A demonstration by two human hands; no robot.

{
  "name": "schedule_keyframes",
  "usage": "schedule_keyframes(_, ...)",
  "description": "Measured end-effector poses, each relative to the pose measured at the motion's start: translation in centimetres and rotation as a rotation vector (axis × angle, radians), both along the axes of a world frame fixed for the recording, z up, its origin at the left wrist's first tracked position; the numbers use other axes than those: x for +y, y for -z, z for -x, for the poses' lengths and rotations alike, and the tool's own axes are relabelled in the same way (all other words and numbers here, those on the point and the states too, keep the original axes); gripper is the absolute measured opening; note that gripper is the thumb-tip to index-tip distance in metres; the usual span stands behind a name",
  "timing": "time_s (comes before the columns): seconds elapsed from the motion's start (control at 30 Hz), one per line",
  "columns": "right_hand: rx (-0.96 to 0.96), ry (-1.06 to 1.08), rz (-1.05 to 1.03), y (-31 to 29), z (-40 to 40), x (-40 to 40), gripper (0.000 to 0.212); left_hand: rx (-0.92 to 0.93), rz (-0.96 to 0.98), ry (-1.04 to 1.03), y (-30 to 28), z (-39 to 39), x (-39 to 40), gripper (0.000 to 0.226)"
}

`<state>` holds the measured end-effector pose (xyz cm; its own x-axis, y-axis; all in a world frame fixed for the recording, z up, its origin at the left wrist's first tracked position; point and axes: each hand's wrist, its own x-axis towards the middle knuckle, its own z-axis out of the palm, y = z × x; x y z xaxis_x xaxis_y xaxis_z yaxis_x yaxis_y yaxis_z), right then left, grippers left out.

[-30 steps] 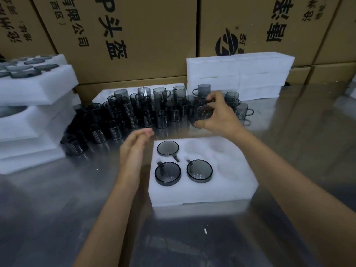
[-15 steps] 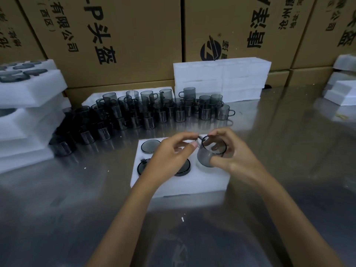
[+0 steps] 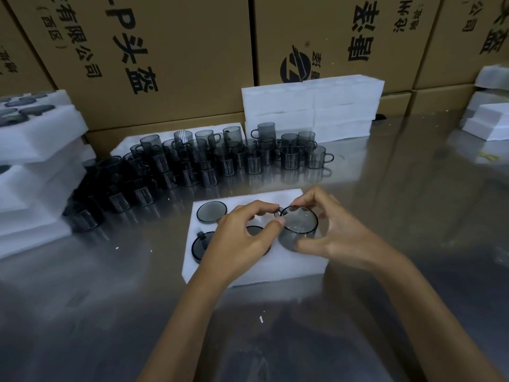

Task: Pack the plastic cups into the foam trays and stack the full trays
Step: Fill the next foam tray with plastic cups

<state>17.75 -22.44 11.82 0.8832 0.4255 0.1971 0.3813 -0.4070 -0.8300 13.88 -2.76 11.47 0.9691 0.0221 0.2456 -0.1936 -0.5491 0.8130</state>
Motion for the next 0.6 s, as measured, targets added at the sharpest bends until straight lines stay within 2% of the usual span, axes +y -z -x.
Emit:
schedule_keyframes(0.27,0.161,-0.073,0.010,0.2,-0.4,-0.8,0.062,-0.012,-0.108,-0.038,0.2,0.0,-0.3,0.030)
schedule_keyframes(0.33,0.193,-0.086,-0.062,0.0,-0.5,-1.3,0.050,-0.022,-0.147,-0.030,0.3,0.0,-0.3,0.034)
schedule_keyframes(0.4,0.182,-0.021,-0.162,0.2,-0.8,-1.5,0.026,-0.030,-0.197,-0.021,0.3,0.0,-0.4,0.039)
schedule_keyframes(0.43,0.184,0.016,-0.188,0.4,-0.9,-1.4,0.021,-0.035,-0.210,-0.019,0.4,-0.1,-0.4,0.042)
schedule_keyframes(0.6,0.311,0.024,-0.315,1.4,-1.2,-1.1,0.042,-0.084,-0.264,-0.036,0.8,-0.2,-0.6,0.049)
